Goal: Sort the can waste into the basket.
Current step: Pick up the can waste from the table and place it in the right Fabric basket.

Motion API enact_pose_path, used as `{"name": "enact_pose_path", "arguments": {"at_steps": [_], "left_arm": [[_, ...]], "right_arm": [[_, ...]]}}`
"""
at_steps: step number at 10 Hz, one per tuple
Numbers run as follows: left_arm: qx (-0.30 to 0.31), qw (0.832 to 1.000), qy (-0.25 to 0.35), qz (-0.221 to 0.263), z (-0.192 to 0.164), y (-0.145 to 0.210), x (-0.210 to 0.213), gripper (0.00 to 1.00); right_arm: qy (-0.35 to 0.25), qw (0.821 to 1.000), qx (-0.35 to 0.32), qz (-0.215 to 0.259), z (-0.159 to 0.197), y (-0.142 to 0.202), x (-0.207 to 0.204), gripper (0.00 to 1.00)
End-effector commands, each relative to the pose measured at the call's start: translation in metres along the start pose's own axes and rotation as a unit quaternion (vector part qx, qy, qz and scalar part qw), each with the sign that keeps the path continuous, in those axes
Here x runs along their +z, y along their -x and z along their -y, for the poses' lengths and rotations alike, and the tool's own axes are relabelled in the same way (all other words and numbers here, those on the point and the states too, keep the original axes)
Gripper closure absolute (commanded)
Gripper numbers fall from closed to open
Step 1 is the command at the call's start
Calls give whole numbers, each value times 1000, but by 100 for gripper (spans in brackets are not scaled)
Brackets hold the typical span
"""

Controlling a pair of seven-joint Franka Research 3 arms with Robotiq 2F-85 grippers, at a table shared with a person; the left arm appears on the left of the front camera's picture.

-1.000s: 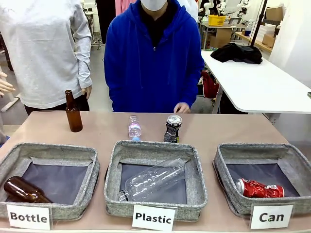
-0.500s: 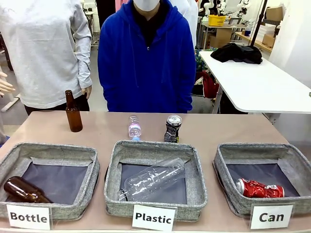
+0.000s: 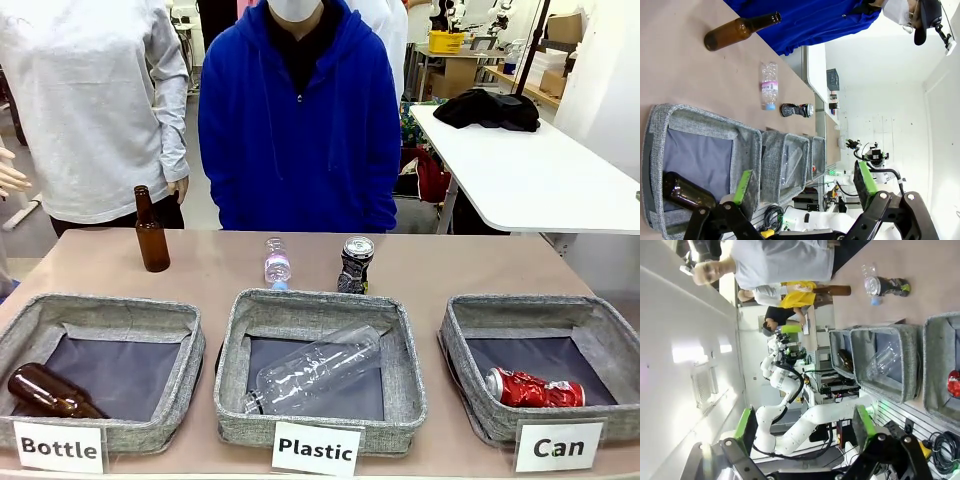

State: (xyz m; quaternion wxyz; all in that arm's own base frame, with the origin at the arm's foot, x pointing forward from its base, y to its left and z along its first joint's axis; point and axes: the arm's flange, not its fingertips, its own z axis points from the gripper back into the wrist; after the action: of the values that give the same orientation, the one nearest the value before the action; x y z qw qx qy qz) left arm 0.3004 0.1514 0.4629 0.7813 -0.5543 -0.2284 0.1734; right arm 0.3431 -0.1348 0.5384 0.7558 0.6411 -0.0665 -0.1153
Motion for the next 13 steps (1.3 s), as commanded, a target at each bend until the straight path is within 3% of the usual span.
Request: {"name": "enact_pose_path", "arguments": {"at_steps": [1, 2, 3, 4, 6, 7, 8, 10, 11, 12, 13], "left_arm": [[5, 1000, -2, -5, 1, 3, 2, 0], [5, 1000, -2, -5, 1, 3, 2, 0], [5, 1000, -2, -5, 1, 3, 2, 0], [5, 1000, -2, -5, 1, 3, 2, 0], [5, 1000, -2, -5, 1, 3, 2, 0], [5, 1000, -2, -5, 1, 3, 2, 0], [5, 1000, -2, -5, 1, 3, 2, 0], [5, 1000, -2, -5, 1, 3, 2, 0], [5, 1000, -2, -5, 1, 3, 2, 0], [5, 1000, -2, -5, 1, 3, 2, 0], [5, 1000, -2, -5, 1, 3, 2, 0]], "right_arm": [[45, 999, 19, 5, 1, -4, -9, 0], [77, 995, 66, -18, -2, -16, -26, 0], [107, 988, 107, -3, -5, -27, -40, 0], [146, 979, 138, -34, -6, -35, -56, 0], [231, 937, 248, -82, -2, -57, -100, 0], [241, 911, 317, -106, 3, -66, -127, 0], [225, 890, 368, -148, 8, -73, -156, 0], [166, 823, 459, -291, 21, -75, -195, 0], [131, 807, 479, -320, 30, -76, -207, 0], [157, 824, 443, -316, 32, -82, -211, 0], [176, 827, 455, -278, 27, -64, -218, 0]]}}
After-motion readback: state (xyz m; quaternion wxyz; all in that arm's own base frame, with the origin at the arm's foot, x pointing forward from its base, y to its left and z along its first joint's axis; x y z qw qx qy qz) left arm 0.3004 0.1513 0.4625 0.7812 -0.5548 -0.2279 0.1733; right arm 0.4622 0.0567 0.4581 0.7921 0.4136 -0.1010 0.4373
